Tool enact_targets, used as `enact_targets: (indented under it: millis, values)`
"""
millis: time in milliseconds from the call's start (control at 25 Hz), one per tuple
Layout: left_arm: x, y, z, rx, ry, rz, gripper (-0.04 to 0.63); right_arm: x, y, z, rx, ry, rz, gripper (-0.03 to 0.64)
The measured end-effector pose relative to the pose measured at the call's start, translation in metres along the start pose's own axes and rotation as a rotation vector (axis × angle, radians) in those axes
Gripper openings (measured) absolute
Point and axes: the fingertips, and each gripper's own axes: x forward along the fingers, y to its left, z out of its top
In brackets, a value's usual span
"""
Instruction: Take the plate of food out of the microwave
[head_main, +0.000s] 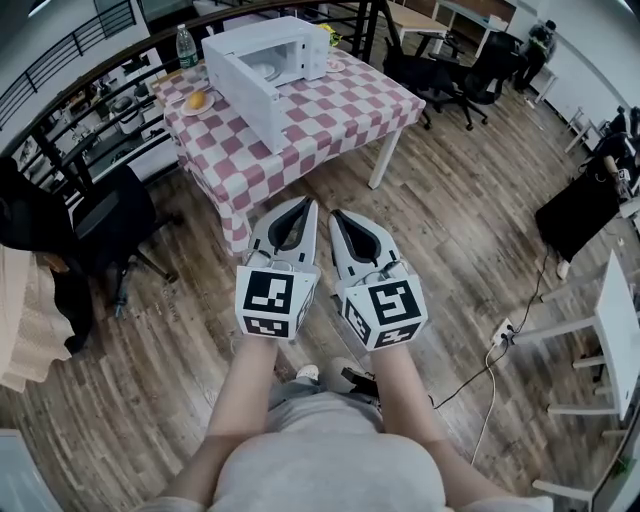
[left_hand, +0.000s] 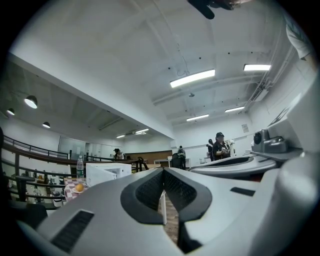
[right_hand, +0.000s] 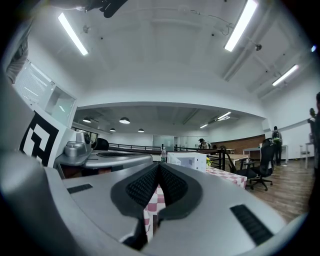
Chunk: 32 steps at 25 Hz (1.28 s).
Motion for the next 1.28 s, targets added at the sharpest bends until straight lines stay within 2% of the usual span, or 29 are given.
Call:
enact_targets:
  millis: [280,480,1280]
  values:
    - [0.014,0.005,-0.008,-0.028,-0.001,-0.012,0.002,0.01,-0.009,-0.015,-0.011,0.043,-0.033,0.023]
    - [0.036,0.007,-0.013,-0.033,0.0,-0.011,0.002,0.021,-0.028,-0.019,-0.007,0.038,-0.034,0.023]
    - [0.181,0.05,-0.035,-0.029,0.036,0.082,0.002,0.131,-0.132,-0.034,0.023,0.026,0.071,0.023]
